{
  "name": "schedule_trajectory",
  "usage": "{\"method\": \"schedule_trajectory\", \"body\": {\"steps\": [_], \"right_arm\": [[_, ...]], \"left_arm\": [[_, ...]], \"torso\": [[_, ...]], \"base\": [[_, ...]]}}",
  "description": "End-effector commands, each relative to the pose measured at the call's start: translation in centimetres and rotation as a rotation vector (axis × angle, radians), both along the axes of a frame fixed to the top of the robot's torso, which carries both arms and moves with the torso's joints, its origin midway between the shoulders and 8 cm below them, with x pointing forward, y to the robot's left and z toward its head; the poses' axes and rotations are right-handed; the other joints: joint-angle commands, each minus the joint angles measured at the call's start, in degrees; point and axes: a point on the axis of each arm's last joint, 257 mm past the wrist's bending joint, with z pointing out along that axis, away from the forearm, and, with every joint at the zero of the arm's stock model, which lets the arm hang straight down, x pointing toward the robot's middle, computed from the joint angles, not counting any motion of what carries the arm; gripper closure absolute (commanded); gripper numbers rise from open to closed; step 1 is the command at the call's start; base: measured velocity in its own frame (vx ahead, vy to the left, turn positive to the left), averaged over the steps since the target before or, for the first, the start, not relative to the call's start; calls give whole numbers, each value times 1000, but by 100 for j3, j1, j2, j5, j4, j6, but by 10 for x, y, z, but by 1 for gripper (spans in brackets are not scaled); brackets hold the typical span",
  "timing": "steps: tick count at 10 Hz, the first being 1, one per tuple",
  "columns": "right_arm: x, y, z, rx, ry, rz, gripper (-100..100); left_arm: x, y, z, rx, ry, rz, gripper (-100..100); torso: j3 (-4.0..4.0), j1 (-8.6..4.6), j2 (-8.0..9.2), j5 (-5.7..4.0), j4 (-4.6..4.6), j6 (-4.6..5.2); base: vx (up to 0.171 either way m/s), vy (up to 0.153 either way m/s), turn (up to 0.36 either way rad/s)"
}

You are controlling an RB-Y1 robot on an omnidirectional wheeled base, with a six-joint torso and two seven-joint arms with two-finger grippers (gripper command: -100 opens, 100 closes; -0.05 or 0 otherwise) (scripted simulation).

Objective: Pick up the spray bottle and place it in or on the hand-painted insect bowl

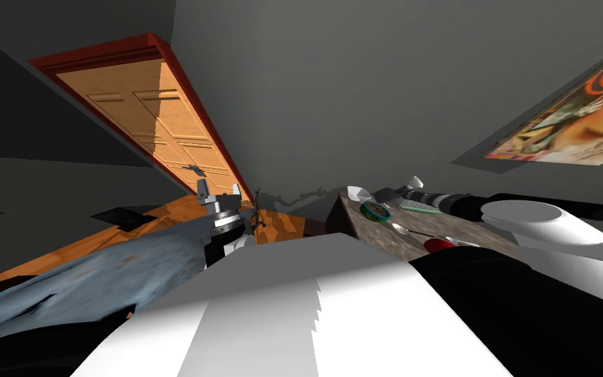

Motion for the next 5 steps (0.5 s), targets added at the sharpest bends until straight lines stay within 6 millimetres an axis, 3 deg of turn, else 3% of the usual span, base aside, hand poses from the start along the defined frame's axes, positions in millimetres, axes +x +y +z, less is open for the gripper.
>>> {"method": "schedule_trajectory", "body": {"steps": [1,2,3,5], "right_arm": [[-11,-3,4,-9,7,-15,100],[-6,-2,2,-6,3,-9,100],[-6,-3,3,-8,2,-10,-100],[-6,-3,3,-8,2,-10,-100]], "left_arm": [[0,0,0,0,0,0,0],[0,0,0,0,0,0,0],[0,0,0,0,0,0,0],[0,0,0,0,0,0,0]], "torso": [[0,0,0,0,0,0],[9,2,16,-1,3,2],[16,41,28,3,5,4],[23,84,39,16,8,5]], "base": [[47,-207,115],[15,-94,33],[5,-20,2],[1,-4,1]]}}
